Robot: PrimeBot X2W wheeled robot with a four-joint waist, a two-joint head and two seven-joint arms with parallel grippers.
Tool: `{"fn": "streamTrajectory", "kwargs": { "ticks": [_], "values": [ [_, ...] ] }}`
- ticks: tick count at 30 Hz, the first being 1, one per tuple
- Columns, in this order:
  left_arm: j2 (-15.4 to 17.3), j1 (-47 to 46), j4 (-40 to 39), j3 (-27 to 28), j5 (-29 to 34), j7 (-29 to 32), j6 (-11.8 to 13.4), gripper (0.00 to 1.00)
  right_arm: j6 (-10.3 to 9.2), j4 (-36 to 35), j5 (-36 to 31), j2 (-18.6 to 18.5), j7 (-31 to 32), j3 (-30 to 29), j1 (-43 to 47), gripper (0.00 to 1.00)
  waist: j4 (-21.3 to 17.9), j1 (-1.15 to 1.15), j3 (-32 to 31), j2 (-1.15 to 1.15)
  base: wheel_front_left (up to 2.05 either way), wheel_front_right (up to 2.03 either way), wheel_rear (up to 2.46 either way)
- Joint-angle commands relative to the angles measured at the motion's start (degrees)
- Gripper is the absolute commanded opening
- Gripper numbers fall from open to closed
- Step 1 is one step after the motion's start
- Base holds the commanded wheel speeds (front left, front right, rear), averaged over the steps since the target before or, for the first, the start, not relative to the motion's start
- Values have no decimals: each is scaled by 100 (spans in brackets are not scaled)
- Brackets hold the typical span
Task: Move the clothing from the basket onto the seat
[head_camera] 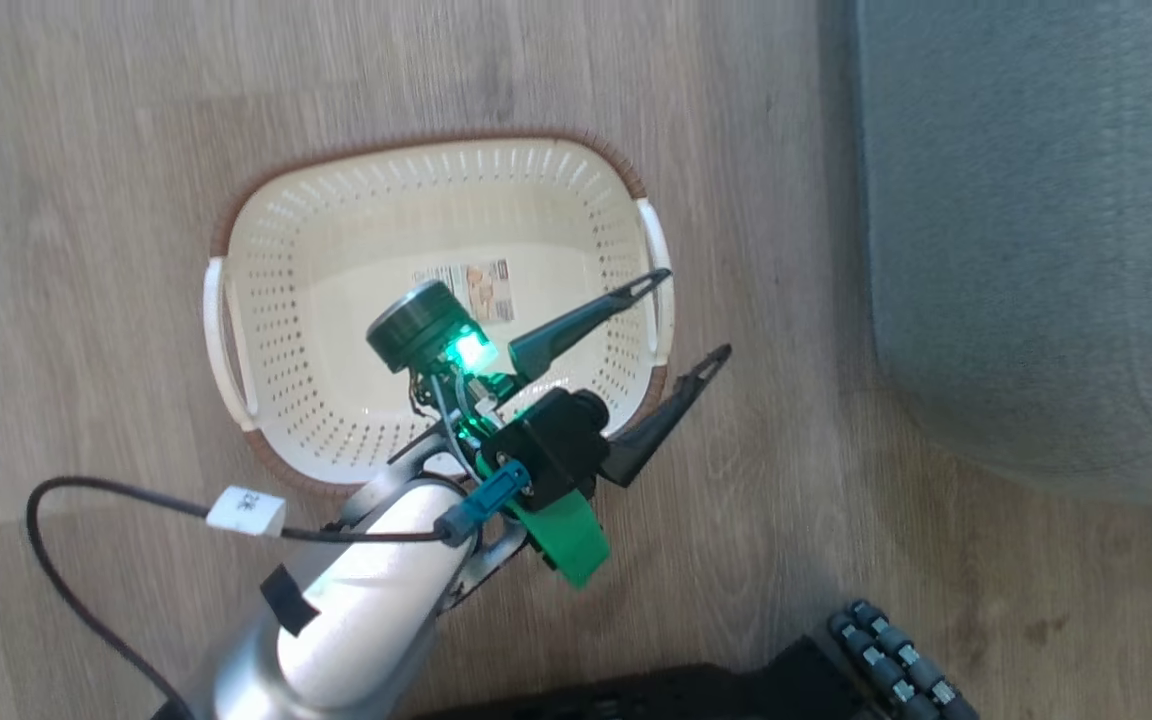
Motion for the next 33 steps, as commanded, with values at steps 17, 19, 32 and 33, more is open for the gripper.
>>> {"fn": "streamTrajectory", "kwargs": {
  "ticks": [17,19,32,33],
  "values": [
    [-248,797,-118,489,-27,-29,-4,100,-1,358,62,296,-349,949,278,100,-213,0,-1775,0,0,0,0],
    [-282,901,-122,530,-29,-29,-4,100,-1,338,183,349,-385,1144,334,100,-179,0,-1974,0,0,0,0],
    [-463,1594,-327,1274,-148,-29,99,100,-1,-3399,2605,759,-405,2848,2635,100,336,0,-2871,0,0,0,0],
    [-474,1634,-355,1399,-180,-29,124,100,-1,-3720,2801,745,-405,2906,2894,100,391,0,-2914,0,0,0,0]
  ]
}}
